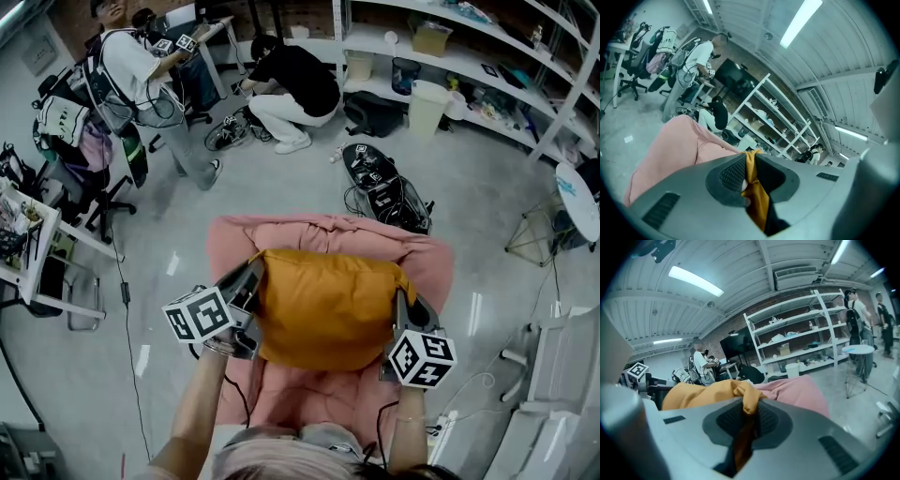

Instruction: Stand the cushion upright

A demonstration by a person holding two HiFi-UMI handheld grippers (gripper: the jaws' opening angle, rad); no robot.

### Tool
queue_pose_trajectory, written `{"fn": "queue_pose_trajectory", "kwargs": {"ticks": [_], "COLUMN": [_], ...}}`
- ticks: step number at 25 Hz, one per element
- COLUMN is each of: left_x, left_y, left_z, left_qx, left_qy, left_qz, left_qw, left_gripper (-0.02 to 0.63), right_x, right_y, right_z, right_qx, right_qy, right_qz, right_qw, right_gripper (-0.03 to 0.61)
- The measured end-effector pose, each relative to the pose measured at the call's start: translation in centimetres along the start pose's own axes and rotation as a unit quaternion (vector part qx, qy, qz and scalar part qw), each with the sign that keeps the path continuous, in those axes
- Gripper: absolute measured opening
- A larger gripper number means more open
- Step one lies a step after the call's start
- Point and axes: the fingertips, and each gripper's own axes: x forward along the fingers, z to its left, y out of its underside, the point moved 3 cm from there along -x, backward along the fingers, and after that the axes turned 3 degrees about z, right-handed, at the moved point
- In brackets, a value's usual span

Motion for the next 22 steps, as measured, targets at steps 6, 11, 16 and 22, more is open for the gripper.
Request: {"fn": "queue_pose_trajectory", "kwargs": {"ticks": [6, 11, 16, 22], "left_x": [1.9, 2.7, 3.8, 3.7], "left_y": [-0.5, -0.7, -0.8, -1.4], "left_z": [1.6, 2.5, 2.7, 3.0], "left_qx": [0.053, 0.069, 0.108, 0.192], "left_qy": [-0.034, -0.036, -0.054, -0.098], "left_qz": [0.027, 0.045, 0.076, 0.138], "left_qw": [0.9976, 0.9959, 0.9898, 0.9665], "left_gripper": [0.041, 0.041, 0.044, 0.064], "right_x": [2.3, 3.3, 4.0, 4.2], "right_y": [-0.1, 0.0, -0.2, -0.3], "right_z": [-0.3, -0.2, -0.7, 0.0], "right_qx": [0.003, 0.004, -0.002, -0.015], "right_qy": [0.003, 0.0, -0.002, 0.007], "right_qz": [0.011, 0.016, 0.024, 0.032], "right_qw": [1.0, 1.0, 1.0, 0.999], "right_gripper": [0.04, 0.041, 0.046, 0.052]}}
